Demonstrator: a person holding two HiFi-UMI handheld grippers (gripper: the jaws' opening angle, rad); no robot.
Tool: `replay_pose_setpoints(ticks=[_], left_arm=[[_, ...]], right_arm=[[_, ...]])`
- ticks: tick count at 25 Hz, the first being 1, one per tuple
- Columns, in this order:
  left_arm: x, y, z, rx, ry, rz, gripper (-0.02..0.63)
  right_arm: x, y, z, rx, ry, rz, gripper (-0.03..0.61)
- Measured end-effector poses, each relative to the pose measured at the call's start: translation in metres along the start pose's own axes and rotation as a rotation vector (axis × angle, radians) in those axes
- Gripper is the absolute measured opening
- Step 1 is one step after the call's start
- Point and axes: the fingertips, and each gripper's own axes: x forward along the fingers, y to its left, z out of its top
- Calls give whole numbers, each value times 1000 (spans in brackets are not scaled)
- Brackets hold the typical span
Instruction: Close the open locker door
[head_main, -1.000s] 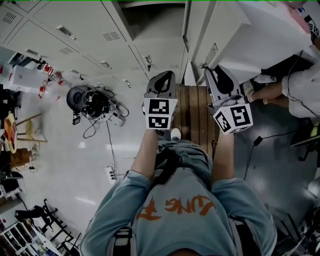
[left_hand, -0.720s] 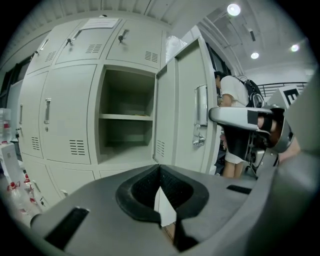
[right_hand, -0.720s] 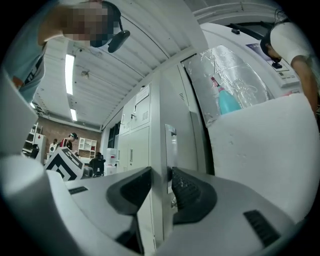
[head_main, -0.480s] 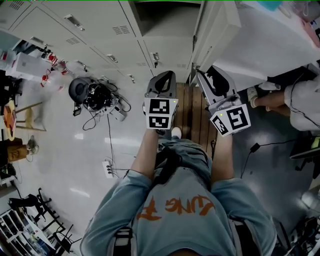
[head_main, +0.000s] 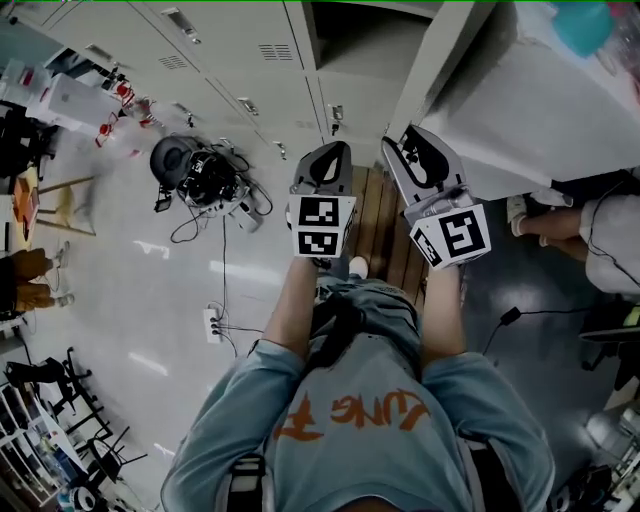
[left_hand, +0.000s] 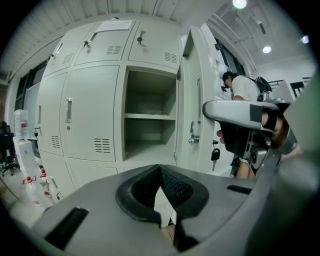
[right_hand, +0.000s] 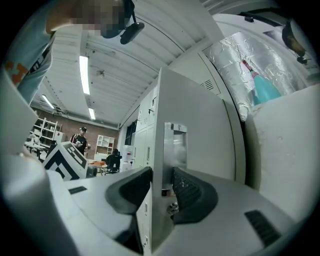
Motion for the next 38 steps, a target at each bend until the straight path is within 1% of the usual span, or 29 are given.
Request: replay_pose_setpoints(ticks=[4, 10, 18, 22, 25, 27, 31, 38], left_arm=[[-4, 16, 0, -12, 0, 37, 21], [-2, 45, 1, -23, -2, 86, 21], [2, 79, 5, -45, -5, 130, 21], [9, 91, 8, -50, -6, 135, 21], [15, 101, 13, -64, -12, 135, 21], [19, 109, 17, -73, -17, 136, 21], [28, 122, 21, -81, -21, 133, 21], [52, 142, 31, -94, -34, 111, 21]], right_arm=[[17, 6, 0, -4, 6, 25, 149], [49, 11, -5, 0, 17, 37, 144], [86, 17, -5, -6, 22, 60, 138], [103, 15, -5, 5, 25, 54, 140], [117, 14, -4, 10, 28, 65, 138], [126, 15, -4, 10, 31, 74, 121], [143, 12, -4, 3, 37, 73, 114], [174, 2, -6, -23, 74, 33, 106]])
